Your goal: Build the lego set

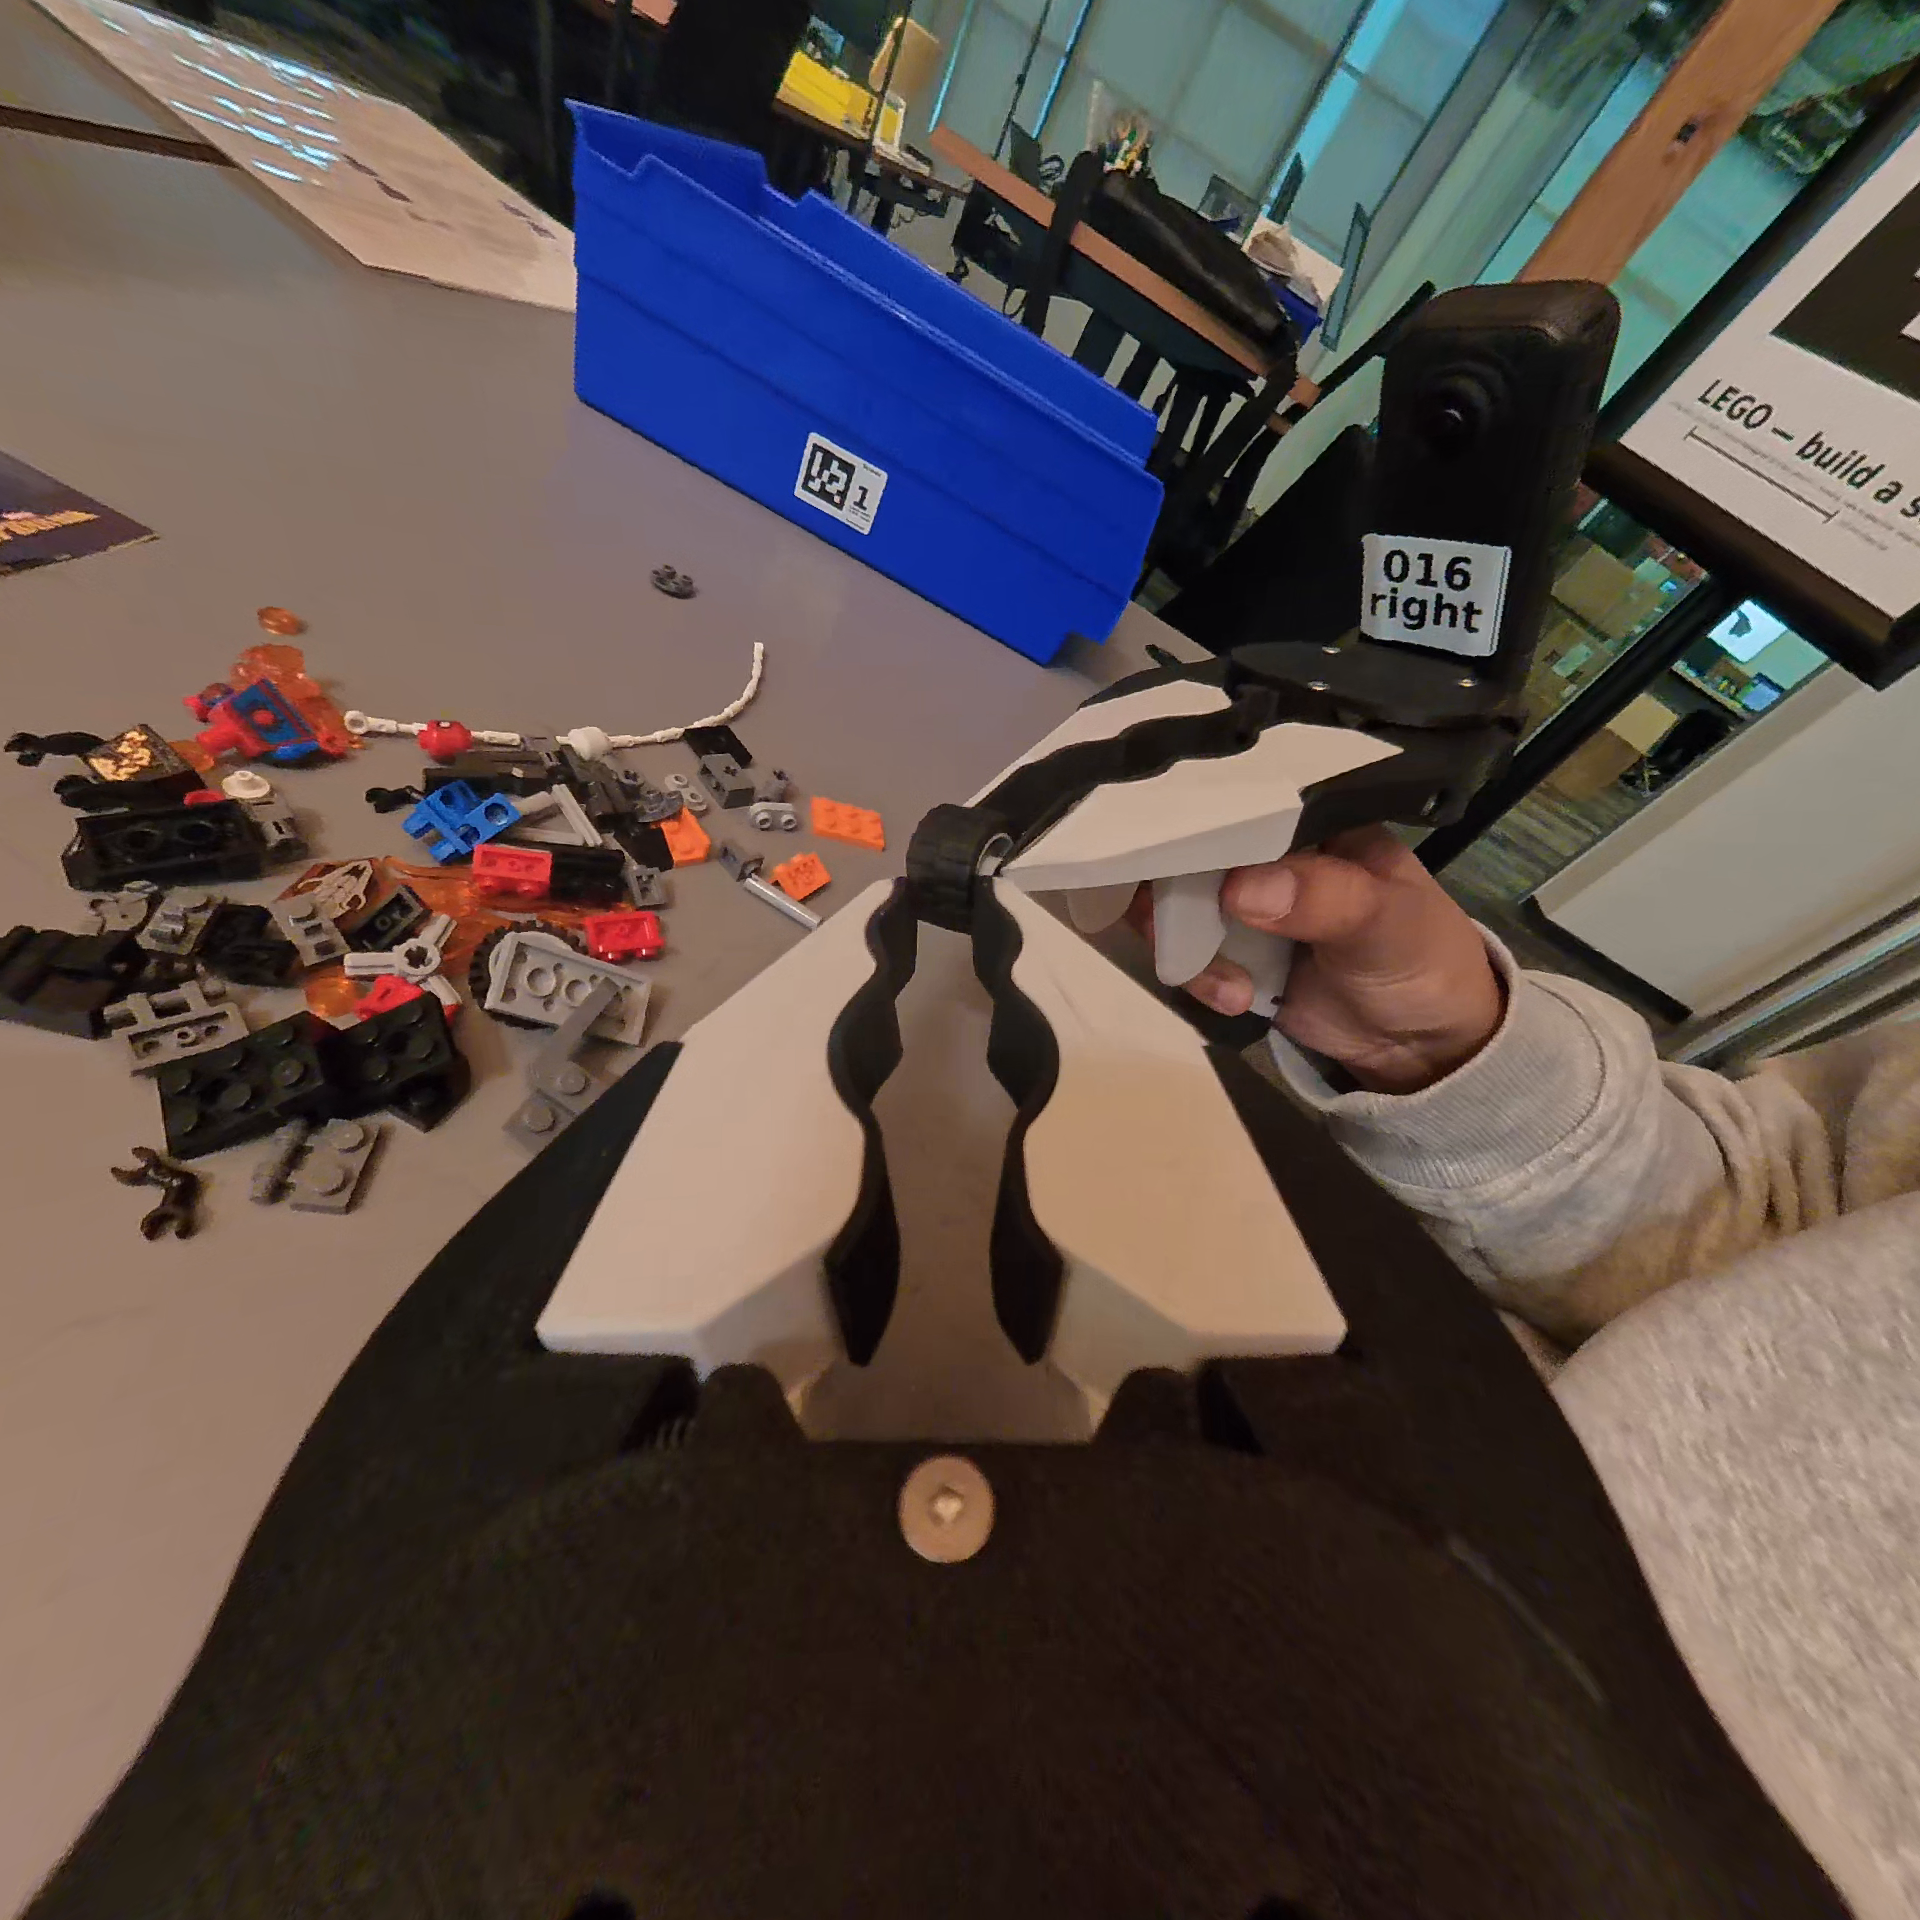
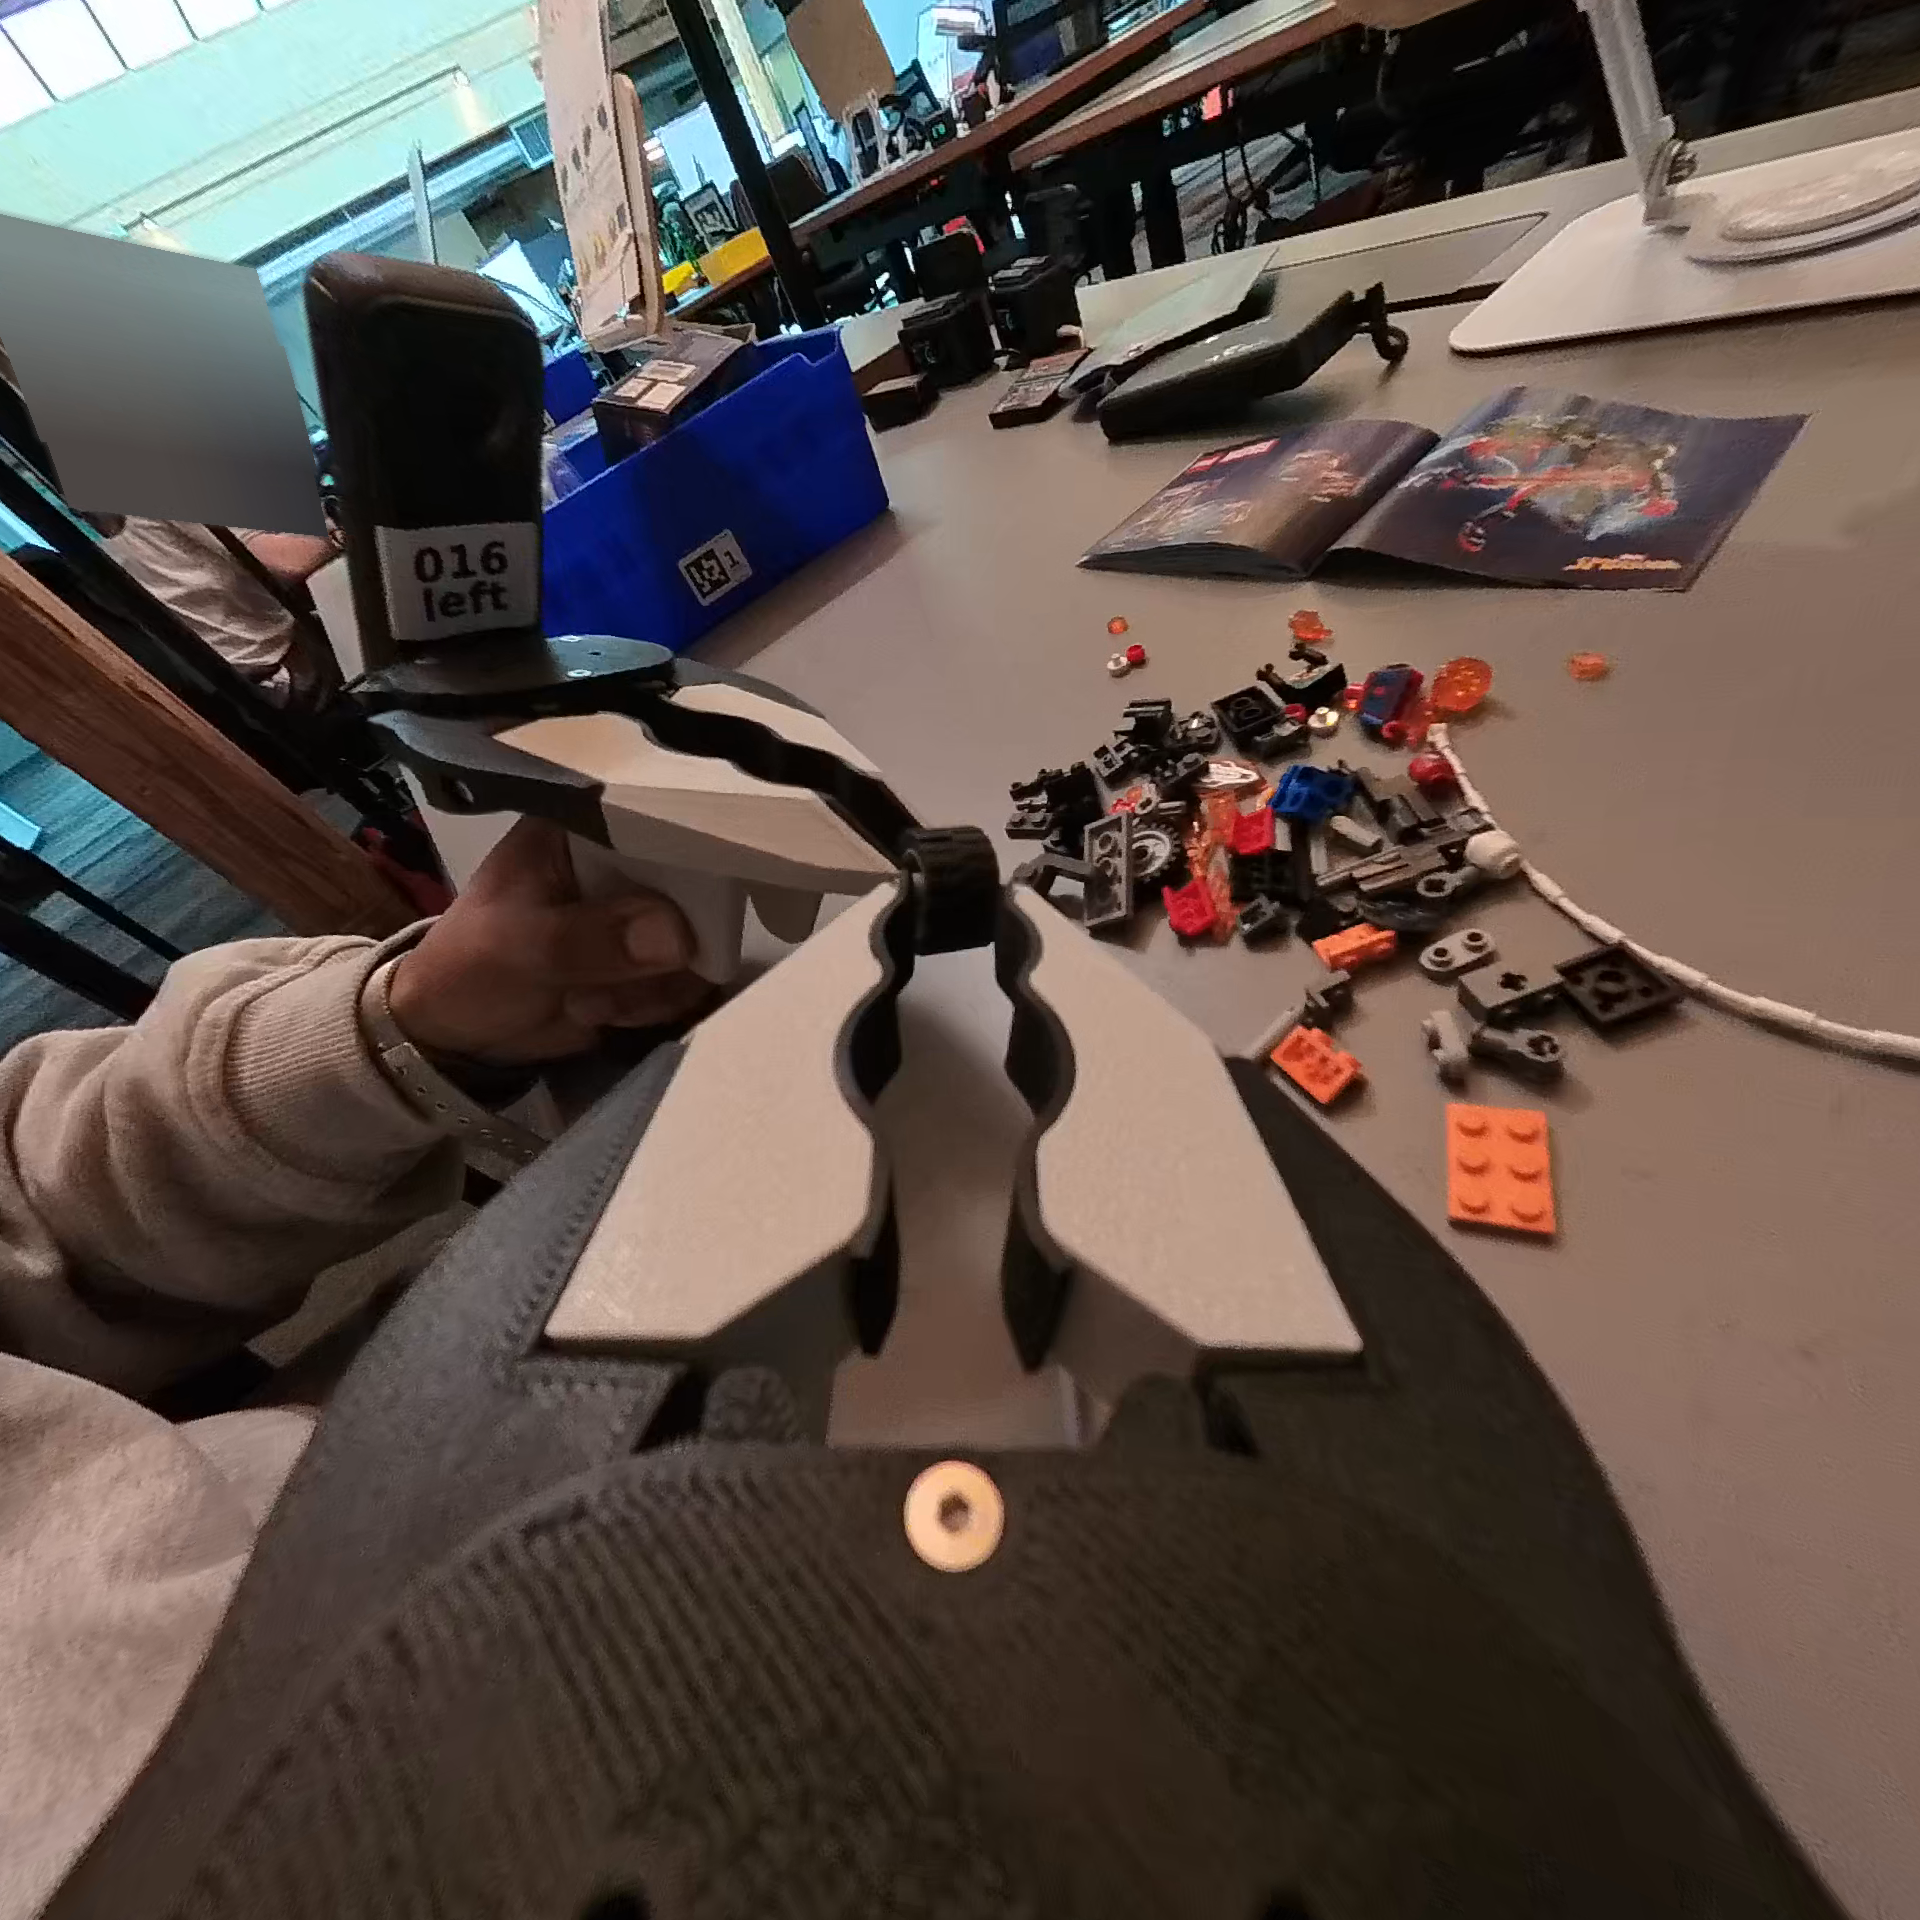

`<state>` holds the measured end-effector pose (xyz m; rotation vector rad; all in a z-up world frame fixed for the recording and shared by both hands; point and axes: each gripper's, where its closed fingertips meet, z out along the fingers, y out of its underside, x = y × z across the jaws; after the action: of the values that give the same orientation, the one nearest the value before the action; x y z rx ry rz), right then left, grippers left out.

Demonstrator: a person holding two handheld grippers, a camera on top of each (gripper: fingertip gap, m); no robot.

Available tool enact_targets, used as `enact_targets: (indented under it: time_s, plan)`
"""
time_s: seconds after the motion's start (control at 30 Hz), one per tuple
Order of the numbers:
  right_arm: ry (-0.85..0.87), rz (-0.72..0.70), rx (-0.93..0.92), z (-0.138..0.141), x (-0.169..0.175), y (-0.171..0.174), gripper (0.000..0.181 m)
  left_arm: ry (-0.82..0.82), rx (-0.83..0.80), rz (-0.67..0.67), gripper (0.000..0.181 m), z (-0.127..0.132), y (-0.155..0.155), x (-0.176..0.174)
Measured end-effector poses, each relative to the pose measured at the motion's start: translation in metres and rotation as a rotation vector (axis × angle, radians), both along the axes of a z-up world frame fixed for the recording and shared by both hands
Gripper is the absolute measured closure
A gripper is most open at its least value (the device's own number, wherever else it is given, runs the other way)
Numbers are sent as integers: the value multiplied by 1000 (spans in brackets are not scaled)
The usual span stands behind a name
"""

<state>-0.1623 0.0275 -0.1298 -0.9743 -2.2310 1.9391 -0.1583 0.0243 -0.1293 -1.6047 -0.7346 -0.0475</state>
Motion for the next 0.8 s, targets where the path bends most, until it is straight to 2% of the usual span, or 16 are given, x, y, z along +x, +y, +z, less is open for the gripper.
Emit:
enact_targets:
  time_s: [0.23,0.27,0.3,0.33,0.4,0.47,0.6,0.67,0.7,0.73,0.8]
  plan:
    - [-14,-42,45,-7,-5,1,168,-8,-51,31,174,-6,0,-4]
    - [-20,-70,59,-9,-8,4,168,-2,-46,20,178,-5,1,-2]
    - [-36,-121,146,-21,-16,8,169,32,17,-72,181,5,9,12]
    - [-39,-111,207,-29,-17,5,169,5,25,-87,181,3,18,19]
    - [11,-117,218,-25,-20,4,168,56,-66,-85,180,-2,31,28]
    - [-31,-124,128,-18,-22,12,168,92,-148,-57,178,-8,26,24]
    - [-176,-33,-140,-1,-12,22,168,137,-63,-51,173,6,9,15]
    - [-346,68,-308,4,-1,19,168,212,-128,-63,142,5,9,16]
    - [-426,125,-382,7,7,18,168,259,-182,-79,134,2,10,18]
    - [-490,168,-434,9,13,16,168,308,-227,-99,127,-1,13,23]
    - [-571,231,-450,8,26,12,168,401,-285,-140,126,-3,19,34]
